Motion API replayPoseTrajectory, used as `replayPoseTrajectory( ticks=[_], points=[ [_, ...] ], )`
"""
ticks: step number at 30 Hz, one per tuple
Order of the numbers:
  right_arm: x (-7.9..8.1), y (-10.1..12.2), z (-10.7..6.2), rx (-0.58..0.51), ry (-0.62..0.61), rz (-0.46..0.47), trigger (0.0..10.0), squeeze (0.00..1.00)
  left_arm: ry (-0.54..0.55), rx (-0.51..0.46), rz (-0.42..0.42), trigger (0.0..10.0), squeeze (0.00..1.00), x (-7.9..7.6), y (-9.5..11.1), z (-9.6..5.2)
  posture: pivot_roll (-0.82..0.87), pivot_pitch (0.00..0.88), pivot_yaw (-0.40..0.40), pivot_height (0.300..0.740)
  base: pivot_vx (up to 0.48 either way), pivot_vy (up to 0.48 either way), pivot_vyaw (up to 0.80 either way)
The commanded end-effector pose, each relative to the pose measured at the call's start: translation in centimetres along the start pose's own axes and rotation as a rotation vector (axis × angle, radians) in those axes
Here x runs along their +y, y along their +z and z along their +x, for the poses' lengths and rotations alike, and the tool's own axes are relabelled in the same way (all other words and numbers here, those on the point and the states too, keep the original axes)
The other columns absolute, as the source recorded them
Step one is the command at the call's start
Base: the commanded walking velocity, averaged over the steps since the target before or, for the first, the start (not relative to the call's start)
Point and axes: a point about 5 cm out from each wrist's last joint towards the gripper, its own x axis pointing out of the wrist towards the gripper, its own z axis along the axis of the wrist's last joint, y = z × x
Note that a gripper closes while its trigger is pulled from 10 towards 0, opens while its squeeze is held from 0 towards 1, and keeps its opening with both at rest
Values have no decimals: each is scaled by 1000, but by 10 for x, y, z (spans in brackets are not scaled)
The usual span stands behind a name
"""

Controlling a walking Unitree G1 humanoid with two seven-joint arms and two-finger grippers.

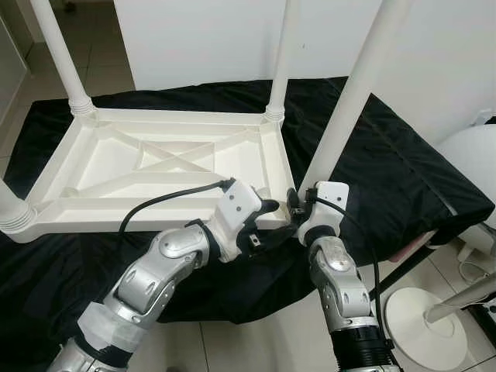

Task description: Building children table

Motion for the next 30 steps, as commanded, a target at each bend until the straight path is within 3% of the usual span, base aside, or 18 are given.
replayPoseTrajectory(
  ticks=[1, 4, 5, 10, 11, 12, 13, 16, 22, 25, 30],
  points=[
    [0, 1, -7, -21, 32, 27, 10000, 1000, -41, 0, 0, 10000, 0, 0, 2, 0, -92, 45, 2, 740, 0, 0, 0],
    [-1, 4, -13, -42, 80, 23, 10000, 1000, -39, 0, 0, 10000, 0, 0, 2, 0, -97, 41, 0, 740, 0, 0, 0],
    [-3, 6, -17, -54, 123, -26, 10000, 1000, -36, -4, -7, 10000, 0, 1, 2, 0, -97, 38, -8, 740, 0, 0, 0],
    [-5, 7, -23, -55, 215, -21, 10000, 1000, -38, -6, -21, 10000, 0, 1, 3, -2, -95, 36, -10, 740, 0, 0, 0],
    [-10, 7, -27, -54, 259, -26, 10000, 769, -42, -6, -25, 10000, 0, 0, 2, -3, -88, 28, -19, 740, 0, 0, 0],
    [-16, 8, -29, -61, 284, -50, 10000, 0, -45, -5, -28, 10000, 0, 0, 2, -3, -87, 27, -18, 740, 0, 0, 0],
    [-16, 8, -29, -61, 284, -50, 10000, 0, -45, -5, -28, 10000, 0, 0, 2, -3, -87, 27, -18, 740, 0, 0, 0],
    [-38, 12, -32, -55, 393, -107, 10000, 0, -82, 1, -39, 10000, 0, -4, 1, -6, -84, 17, -16, 740, 0, 0, 0],
    [-50, 16, -29, -54, 431, -136, 10000, 0, -97, 6, -35, 10000, 0, -5, 1, -6, -83, 12, -14, 740, 0, 0, 0],
    [-57, 17, -24, -45, 457, -170, 10000, 0, -99, 8, -33, 10000, 0, -4, 1, -6, -86, 7, -12, 740, 0, 0, 0],
    [-69, 18, 0, 2, 546, -256, 10000, 0, -107, 7, -25, 10000, 0, -3, 2, -5, -85, 0, -12, 740, 0, 0, 0]
  ],
)
